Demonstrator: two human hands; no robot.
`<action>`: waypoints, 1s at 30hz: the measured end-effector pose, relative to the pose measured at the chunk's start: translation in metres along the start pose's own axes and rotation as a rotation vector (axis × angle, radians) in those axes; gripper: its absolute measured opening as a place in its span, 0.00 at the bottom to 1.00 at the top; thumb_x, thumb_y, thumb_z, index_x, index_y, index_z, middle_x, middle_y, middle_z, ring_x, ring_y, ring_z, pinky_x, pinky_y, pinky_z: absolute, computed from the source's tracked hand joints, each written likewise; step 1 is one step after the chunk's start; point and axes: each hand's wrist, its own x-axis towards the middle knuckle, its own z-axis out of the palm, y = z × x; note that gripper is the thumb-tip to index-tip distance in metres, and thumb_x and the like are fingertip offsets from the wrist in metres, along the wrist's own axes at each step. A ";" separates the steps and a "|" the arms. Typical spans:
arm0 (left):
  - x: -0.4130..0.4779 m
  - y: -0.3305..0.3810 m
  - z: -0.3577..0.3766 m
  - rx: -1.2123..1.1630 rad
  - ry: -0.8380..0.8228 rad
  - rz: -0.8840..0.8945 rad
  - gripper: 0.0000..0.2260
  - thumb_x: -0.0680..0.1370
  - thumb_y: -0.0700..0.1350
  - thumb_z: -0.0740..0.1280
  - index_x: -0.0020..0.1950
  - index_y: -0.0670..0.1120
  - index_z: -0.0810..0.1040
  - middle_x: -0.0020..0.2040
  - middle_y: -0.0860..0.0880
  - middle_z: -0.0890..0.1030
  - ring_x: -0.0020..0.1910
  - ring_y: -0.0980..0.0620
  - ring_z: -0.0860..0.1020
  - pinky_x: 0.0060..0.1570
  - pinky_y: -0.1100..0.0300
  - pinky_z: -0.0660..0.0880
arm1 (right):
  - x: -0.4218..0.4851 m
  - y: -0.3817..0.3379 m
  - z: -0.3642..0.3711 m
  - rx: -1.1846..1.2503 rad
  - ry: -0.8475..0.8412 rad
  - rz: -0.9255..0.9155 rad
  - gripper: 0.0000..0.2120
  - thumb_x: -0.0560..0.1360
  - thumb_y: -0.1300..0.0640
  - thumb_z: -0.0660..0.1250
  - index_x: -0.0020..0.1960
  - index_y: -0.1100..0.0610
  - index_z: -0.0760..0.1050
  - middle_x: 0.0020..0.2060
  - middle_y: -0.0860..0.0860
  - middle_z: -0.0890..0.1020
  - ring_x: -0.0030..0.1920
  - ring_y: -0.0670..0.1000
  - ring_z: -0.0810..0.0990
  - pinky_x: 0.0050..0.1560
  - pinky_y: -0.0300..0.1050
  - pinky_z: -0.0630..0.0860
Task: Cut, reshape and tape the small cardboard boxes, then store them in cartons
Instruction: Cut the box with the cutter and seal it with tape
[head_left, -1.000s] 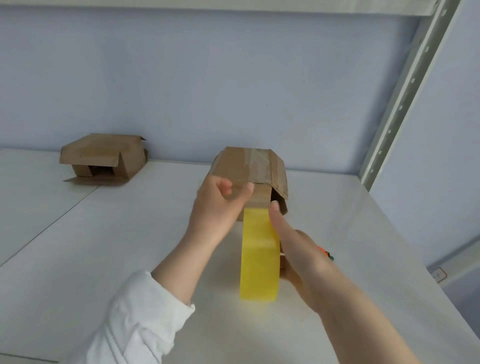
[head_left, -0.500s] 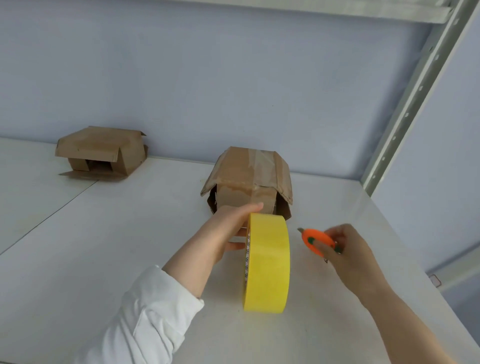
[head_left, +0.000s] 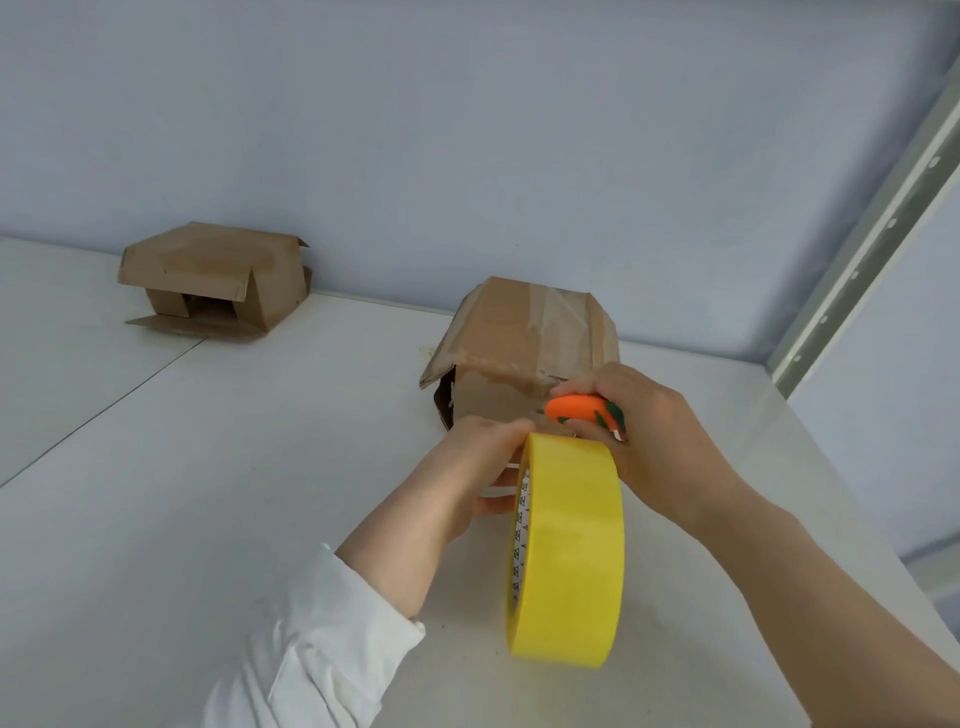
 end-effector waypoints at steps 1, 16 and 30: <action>0.001 0.000 0.001 0.003 0.000 0.003 0.11 0.76 0.42 0.63 0.33 0.47 0.73 0.22 0.55 0.73 0.30 0.55 0.73 0.34 0.62 0.72 | 0.001 0.001 0.001 -0.006 -0.001 -0.007 0.09 0.71 0.62 0.70 0.51 0.56 0.80 0.42 0.39 0.74 0.43 0.37 0.71 0.48 0.22 0.65; 0.005 0.001 0.001 0.005 0.007 0.009 0.11 0.77 0.43 0.64 0.34 0.46 0.74 0.24 0.54 0.73 0.32 0.54 0.73 0.36 0.61 0.74 | 0.003 0.001 -0.001 -0.042 -0.005 0.003 0.08 0.71 0.59 0.67 0.50 0.57 0.81 0.42 0.46 0.77 0.42 0.43 0.72 0.44 0.27 0.67; 0.008 0.001 -0.002 -0.002 -0.012 -0.002 0.09 0.77 0.43 0.63 0.38 0.45 0.77 0.29 0.51 0.75 0.36 0.52 0.74 0.40 0.58 0.76 | -0.012 0.014 -0.013 -0.057 0.027 -0.018 0.08 0.71 0.64 0.71 0.49 0.58 0.80 0.43 0.51 0.80 0.42 0.46 0.76 0.47 0.27 0.69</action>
